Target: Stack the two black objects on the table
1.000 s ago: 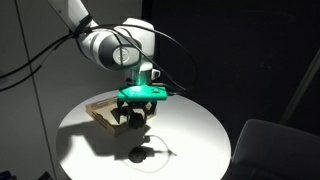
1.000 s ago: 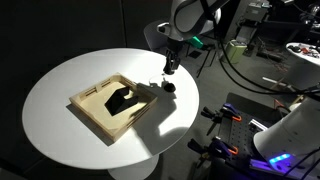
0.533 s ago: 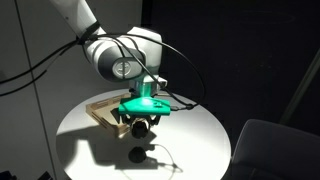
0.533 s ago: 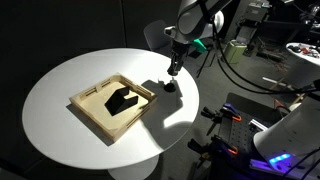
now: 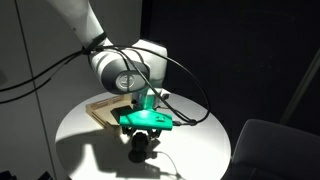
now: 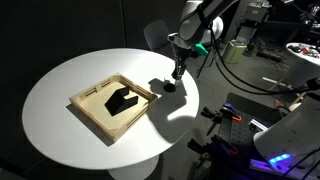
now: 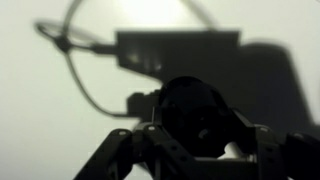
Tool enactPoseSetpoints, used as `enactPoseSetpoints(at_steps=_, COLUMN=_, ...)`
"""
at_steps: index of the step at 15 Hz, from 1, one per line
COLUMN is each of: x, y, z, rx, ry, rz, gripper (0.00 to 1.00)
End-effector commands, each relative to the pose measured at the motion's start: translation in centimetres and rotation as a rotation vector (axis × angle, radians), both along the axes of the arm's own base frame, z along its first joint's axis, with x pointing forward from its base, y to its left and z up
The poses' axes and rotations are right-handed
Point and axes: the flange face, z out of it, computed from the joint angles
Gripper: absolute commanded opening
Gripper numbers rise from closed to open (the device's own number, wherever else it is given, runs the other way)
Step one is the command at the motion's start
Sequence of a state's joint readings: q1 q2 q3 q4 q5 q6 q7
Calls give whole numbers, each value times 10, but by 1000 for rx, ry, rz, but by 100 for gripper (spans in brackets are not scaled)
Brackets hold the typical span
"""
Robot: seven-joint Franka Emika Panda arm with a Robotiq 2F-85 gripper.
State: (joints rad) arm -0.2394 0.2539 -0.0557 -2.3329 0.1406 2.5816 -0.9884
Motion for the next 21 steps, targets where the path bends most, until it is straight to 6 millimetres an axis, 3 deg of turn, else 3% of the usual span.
enactPoseSetpoints(at_steps=1, x=6, y=-3, z=-4, rx=21, ry=13, rz=5, gripper=42)
enactPoseSetpoints(at_steps=21, x=31, y=16, z=-51, rx=37, ry=72, rz=67, gripper=42)
